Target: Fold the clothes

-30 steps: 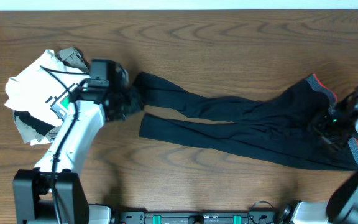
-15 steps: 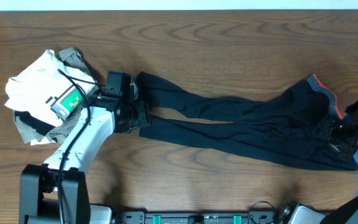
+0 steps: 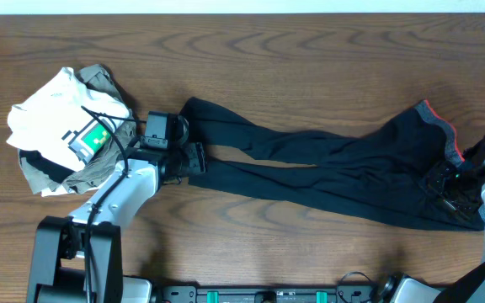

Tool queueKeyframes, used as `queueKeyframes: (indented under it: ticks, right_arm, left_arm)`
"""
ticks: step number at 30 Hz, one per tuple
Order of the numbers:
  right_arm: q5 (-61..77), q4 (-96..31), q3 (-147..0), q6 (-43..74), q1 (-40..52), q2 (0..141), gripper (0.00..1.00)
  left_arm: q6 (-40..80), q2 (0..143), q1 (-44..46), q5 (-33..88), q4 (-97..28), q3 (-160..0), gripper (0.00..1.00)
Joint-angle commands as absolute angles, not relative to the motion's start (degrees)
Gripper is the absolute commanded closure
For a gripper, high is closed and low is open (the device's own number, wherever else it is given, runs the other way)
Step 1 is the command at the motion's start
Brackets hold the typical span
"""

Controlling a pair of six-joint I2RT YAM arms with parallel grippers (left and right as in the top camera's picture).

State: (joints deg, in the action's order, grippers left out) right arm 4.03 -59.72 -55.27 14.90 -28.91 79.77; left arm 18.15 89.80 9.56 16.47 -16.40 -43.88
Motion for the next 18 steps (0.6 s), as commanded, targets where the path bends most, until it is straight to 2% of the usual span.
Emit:
queueKeyframes:
  ticks: [1, 2, 4, 6, 10, 14, 18]
  right_arm:
    - [3.4, -59.6, -54.9, 15.8, -28.8, 79.8, 0.33]
    - [3.4, -59.6, -54.9, 15.8, -28.8, 79.8, 0.33]
    - [3.4, -59.6, -54.9, 15.8, -28.8, 79.8, 0.34]
    - [3.4, -59.6, -54.9, 15.8, -28.8, 79.8, 0.34]
    - [0.8, -59.8, -54.9, 16.6, -28.9, 79.8, 0.36]
    - [-2.2, -59.8, -54.6, 18.7, -29.3, 79.8, 0.36]
    - [-2.2, -60.0, -54.6, 18.7, -31.1, 79.8, 0.35]
  left_arm:
    - [17.5, 91.6, 9.7, 18.7, -15.9, -43.2, 0.41]
    - [17.0, 92.1, 9.8, 19.5, -15.6, -43.2, 0.47]
    - [16.1, 92.9, 10.0, 20.5, -14.9, -43.2, 0.66]
    - [16.1, 93.1, 10.3, 20.6, -14.5, -43.2, 0.93]
    - [15.4, 91.5, 10.3, 20.5, -15.2, -43.4, 0.94]
    - [15.0, 85.7, 8.2, 18.7, -21.2, -43.8, 0.94]
    - [15.1, 79.2, 5.3, 9.5, -27.6, -43.8, 0.94]
